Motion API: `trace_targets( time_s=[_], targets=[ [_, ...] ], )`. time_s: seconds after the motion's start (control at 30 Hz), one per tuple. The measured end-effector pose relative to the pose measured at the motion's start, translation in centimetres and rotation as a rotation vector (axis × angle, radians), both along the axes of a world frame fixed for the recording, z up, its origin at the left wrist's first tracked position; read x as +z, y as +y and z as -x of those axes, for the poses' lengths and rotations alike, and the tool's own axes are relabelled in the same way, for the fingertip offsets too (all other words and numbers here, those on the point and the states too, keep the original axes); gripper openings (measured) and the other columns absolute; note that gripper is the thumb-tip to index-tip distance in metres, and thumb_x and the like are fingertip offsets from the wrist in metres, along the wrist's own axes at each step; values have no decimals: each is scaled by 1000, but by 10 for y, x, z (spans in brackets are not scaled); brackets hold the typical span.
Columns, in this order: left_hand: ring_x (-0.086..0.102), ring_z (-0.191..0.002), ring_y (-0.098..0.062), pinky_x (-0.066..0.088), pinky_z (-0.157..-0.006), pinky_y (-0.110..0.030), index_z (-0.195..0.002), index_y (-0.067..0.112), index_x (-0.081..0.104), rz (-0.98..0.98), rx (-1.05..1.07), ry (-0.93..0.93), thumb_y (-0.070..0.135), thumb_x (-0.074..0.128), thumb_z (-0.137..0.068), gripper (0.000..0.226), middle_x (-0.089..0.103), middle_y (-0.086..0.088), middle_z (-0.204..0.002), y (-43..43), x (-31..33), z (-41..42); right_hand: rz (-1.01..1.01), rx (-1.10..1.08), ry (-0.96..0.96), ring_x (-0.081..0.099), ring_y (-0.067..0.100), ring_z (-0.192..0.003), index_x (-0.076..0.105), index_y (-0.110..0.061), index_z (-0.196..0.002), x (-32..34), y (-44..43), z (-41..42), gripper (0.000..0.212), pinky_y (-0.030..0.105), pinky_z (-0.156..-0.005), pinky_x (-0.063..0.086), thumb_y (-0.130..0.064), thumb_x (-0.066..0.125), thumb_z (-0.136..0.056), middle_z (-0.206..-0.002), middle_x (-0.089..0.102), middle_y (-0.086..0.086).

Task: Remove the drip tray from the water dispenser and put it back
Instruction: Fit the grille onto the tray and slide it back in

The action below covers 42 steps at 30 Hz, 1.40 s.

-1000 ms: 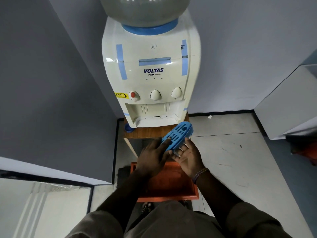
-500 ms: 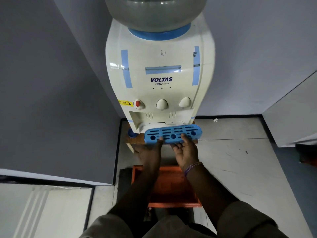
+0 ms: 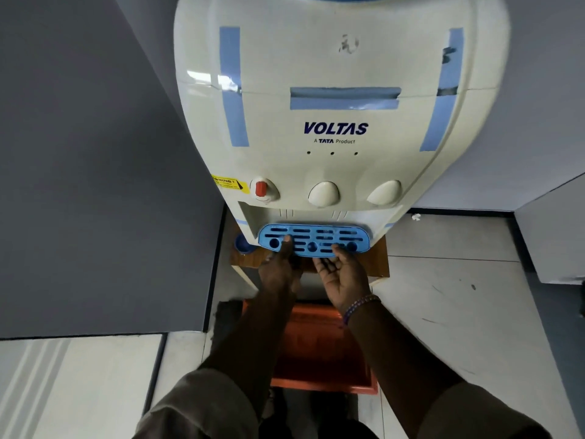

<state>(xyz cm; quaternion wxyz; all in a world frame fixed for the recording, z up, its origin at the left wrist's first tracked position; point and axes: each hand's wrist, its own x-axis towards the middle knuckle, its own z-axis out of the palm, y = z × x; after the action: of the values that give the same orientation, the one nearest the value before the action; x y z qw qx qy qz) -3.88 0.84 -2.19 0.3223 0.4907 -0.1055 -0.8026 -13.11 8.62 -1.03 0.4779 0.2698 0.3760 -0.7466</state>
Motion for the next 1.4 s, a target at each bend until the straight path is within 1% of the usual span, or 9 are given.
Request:
trace_targets(
  time_s=[0.17,0.4,0.53,0.7,0.87,0.93,1.1,1.2,1.4],
  targets=[
    [75,-107,-34,67,-65,-40,-134,0,59,-90,33,-43,3,73,-91,46,73,-22,-128,-4,-10,7,-21,37,40,58,32,-125,51,-2,-138,-10,-2,4,48,47,-105,47,-4,64,-92,-136,61,20],
    [76,-107,-35,61,-95,-57,-127,1,63,-113,54,-93,4,78,-87,42,77,-19,-118,-9,-14,12,-13,54,76,59,30,-125,50,-6,-140,-14,-5,2,49,43,-94,53,-7,63,-94,-138,61,17],
    [78,-102,-33,62,-93,-53,-126,1,63,-122,96,-109,4,78,-88,41,78,-19,-116,-6,-8,18,-32,43,72,59,31,-123,51,-5,-138,-9,-9,1,47,43,-92,54,-9,65,-93,-136,61,18],
    [78,-104,-33,62,-93,-55,-128,5,62,-106,88,-133,10,80,-86,45,78,-18,-118,-4,-8,22,-38,68,63,57,33,-125,51,-5,-138,-5,-11,6,45,46,-99,50,-9,62,-95,-137,60,20],
    [78,-103,-30,63,-92,-52,-122,9,64,-105,92,-181,11,81,-86,40,79,-15,-115,-5,-9,25,-96,88,82,60,33,-122,50,-6,-138,-7,-12,8,48,45,-92,54,-11,65,-92,-135,61,20],
    [79,-101,-29,64,-91,-51,-116,11,65,-115,105,-199,12,83,-84,36,80,-13,-112,-6,-11,25,-138,90,84,61,32,-120,51,-7,-136,-6,-14,8,49,43,-84,57,-11,68,-90,-133,62,19],
    [79,-101,-29,64,-90,-51,-113,11,68,-133,98,-253,10,87,-78,40,80,-12,-110,-10,-16,23,-229,70,91,63,32,-118,57,-8,-125,-6,-19,9,38,40,-72,62,-7,70,-89,-127,65,17],
    [78,-103,-29,64,-92,-51,-111,12,66,-101,95,-249,8,85,-81,36,80,-11,-111,-9,-18,21,-241,69,99,64,33,-116,60,-9,-118,-6,-20,9,32,41,-72,62,-5,70,-88,-125,66,17],
    [75,-87,-27,63,-93,-52,-108,13,60,-117,41,-232,6,80,-86,30,75,-9,-102,-15,-4,25,-323,59,75,65,35,-113,55,-6,-128,3,-28,10,45,48,-87,59,-4,72,-86,-123,66,19]
  ],
)
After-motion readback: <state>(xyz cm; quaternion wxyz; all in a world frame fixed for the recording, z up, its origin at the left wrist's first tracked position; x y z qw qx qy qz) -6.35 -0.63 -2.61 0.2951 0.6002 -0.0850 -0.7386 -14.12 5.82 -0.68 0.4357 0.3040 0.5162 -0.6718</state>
